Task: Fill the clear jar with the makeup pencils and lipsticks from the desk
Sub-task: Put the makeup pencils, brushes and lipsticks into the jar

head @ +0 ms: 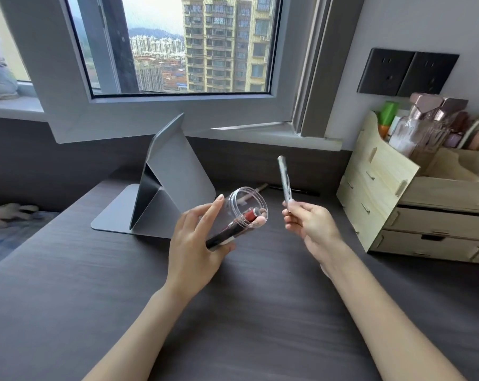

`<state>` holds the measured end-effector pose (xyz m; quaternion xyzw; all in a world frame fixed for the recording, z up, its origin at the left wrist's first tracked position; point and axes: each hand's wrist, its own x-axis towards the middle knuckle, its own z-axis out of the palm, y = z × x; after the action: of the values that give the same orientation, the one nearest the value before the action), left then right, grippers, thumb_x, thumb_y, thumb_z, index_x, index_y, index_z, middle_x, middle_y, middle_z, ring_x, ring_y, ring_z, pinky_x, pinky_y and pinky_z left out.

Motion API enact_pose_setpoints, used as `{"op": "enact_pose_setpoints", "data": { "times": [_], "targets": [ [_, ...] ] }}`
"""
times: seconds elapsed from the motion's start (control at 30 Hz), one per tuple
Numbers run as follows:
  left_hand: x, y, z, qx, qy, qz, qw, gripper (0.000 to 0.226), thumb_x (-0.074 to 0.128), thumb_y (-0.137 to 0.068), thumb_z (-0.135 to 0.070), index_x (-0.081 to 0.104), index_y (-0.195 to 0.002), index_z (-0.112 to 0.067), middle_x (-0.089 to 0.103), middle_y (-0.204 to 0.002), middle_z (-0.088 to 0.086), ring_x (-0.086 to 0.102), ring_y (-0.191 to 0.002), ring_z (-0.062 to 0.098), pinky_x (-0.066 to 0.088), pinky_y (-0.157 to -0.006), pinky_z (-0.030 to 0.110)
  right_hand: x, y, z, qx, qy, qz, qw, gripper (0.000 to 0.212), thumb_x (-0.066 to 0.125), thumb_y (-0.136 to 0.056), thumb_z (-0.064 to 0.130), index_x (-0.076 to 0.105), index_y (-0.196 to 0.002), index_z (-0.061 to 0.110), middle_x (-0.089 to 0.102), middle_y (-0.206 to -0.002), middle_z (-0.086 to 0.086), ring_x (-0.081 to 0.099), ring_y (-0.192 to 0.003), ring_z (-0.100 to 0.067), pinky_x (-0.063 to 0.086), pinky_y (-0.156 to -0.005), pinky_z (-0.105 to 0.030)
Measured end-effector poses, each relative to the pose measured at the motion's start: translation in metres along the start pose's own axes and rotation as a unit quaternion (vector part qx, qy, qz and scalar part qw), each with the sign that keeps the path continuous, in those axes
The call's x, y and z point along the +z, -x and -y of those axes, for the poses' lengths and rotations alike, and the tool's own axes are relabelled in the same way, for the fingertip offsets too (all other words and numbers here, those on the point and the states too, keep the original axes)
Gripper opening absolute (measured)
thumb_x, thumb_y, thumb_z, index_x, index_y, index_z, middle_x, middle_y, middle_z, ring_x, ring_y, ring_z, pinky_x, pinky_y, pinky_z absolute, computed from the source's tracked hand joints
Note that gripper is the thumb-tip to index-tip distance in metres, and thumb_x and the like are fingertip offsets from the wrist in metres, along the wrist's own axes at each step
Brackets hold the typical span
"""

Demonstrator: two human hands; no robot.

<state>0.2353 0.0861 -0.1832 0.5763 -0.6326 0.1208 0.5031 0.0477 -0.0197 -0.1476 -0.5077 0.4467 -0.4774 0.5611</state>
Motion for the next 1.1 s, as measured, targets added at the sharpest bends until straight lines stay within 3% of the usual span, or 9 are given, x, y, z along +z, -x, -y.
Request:
{"op": "enact_pose_setpoints", "data": {
  "times": [0.07, 0.2, 0.37, 0.53, 0.67, 0.73, 0.9, 0.97, 1.1],
  "targets": [
    [0.000, 0.000, 0.000, -0.003, 0.003, 0.003, 1.000, 0.091, 0.087, -0.054, -0.013, 0.042, -0.133, -0.021, 0.059, -0.115, 0.005, 0.047, -0.104, 0.017, 0.023, -0.096, 0.004, -0.007, 0.030, 0.020, -0.041, -0.030, 0.054, 0.997, 0.009, 0.057, -0.090, 0.009, 0.065, -0.089, 0.006, 0.062, -0.069, -0.004, 0.055, -0.054, -0.007, 0.048, -0.048, -0.016],
    [0.000, 0.001, 0.000, -0.001, 0.002, 0.004, 1.000, 0.091, 0.088, -0.054, -0.013, 0.043, -0.133, -0.020, 0.059, -0.114, 0.004, 0.047, -0.104, 0.016, 0.024, -0.096, 0.005, -0.026, 0.074, 0.055, -0.181, 0.143, 0.052, 0.972, 0.015, 0.065, -0.083, 0.007, 0.065, -0.089, 0.020, 0.064, -0.072, -0.003, 0.057, -0.059, -0.007, 0.047, -0.054, -0.015],
    [0.001, 0.002, -0.001, -0.001, 0.004, 0.006, 1.000, 0.092, 0.088, -0.054, -0.013, 0.043, -0.134, -0.021, 0.059, -0.115, 0.004, 0.047, -0.104, 0.015, 0.024, -0.096, 0.005, -0.033, 0.095, 0.073, -0.309, 0.384, 0.036, 0.869, 0.008, 0.072, -0.077, 0.007, 0.069, -0.078, 0.015, 0.068, -0.073, -0.001, 0.059, -0.070, -0.015, 0.046, -0.061, -0.021],
    [0.003, 0.005, 0.000, 0.041, -0.020, 0.037, 0.998, 0.092, 0.088, -0.057, -0.017, 0.041, -0.136, -0.023, 0.058, -0.119, 0.005, 0.048, -0.108, 0.019, 0.033, -0.095, 0.016, -0.003, 0.078, 0.063, -0.408, 0.434, 0.062, 0.801, 0.007, 0.069, -0.076, 0.012, 0.072, -0.082, 0.011, 0.068, -0.078, -0.001, 0.059, -0.066, -0.010, 0.046, -0.063, -0.022],
    [0.002, 0.006, 0.000, 0.057, -0.025, 0.038, 0.997, 0.093, 0.088, -0.056, -0.017, 0.040, -0.136, -0.023, 0.057, -0.119, 0.004, 0.048, -0.107, 0.020, 0.035, -0.093, 0.021, 0.024, 0.068, 0.047, -0.368, 0.400, 0.114, 0.832, 0.014, 0.075, -0.074, 0.017, 0.068, -0.085, 0.011, 0.064, -0.073, 0.005, 0.052, -0.063, -0.004, 0.041, -0.063, -0.013],
    [0.001, 0.005, 0.000, 0.054, -0.028, 0.029, 0.998, 0.091, 0.087, -0.057, -0.017, 0.041, -0.135, -0.022, 0.057, -0.119, 0.005, 0.048, -0.107, 0.020, 0.032, -0.094, 0.017, 0.027, 0.064, 0.043, -0.395, 0.397, 0.111, 0.821, 0.011, 0.072, -0.076, 0.023, 0.068, -0.080, 0.012, 0.057, -0.070, 0.012, 0.047, -0.065, -0.001, 0.036, -0.064, -0.010],
    [-0.004, -0.001, 0.001, 0.007, -0.015, -0.023, 1.000, 0.091, 0.088, -0.055, -0.013, 0.043, -0.134, -0.021, 0.052, -0.117, -0.003, 0.046, -0.103, 0.015, 0.023, -0.097, 0.005, 0.015, 0.021, 0.037, -0.440, 0.316, -0.060, 0.838, 0.017, 0.059, -0.086, 0.014, 0.068, -0.073, 0.007, 0.068, -0.074, -0.004, 0.054, -0.072, -0.016, 0.039, -0.065, -0.020],
    [-0.005, -0.003, 0.003, -0.012, -0.001, -0.038, 0.999, 0.093, 0.087, -0.055, -0.014, 0.040, -0.135, -0.023, 0.048, -0.117, -0.008, 0.045, -0.102, 0.011, 0.024, -0.096, 0.004, 0.012, -0.021, 0.017, -0.399, 0.401, -0.101, 0.818, 0.016, 0.055, -0.086, 0.009, 0.070, -0.084, 0.004, 0.070, -0.084, -0.011, 0.058, -0.078, -0.026, 0.036, -0.069, -0.021],
    [-0.006, -0.003, 0.006, -0.035, 0.015, -0.050, 0.998, 0.094, 0.086, -0.057, -0.017, 0.037, -0.137, -0.027, 0.042, -0.114, -0.019, 0.038, -0.104, 0.001, 0.025, -0.094, 0.005, 0.024, -0.085, -0.027, -0.234, 0.628, 0.010, 0.742, 0.042, 0.045, -0.088, 0.004, 0.046, -0.131, 0.005, 0.051, -0.135, -0.012, 0.045, -0.117, -0.035, 0.037, -0.097, -0.037]
  ]
}}
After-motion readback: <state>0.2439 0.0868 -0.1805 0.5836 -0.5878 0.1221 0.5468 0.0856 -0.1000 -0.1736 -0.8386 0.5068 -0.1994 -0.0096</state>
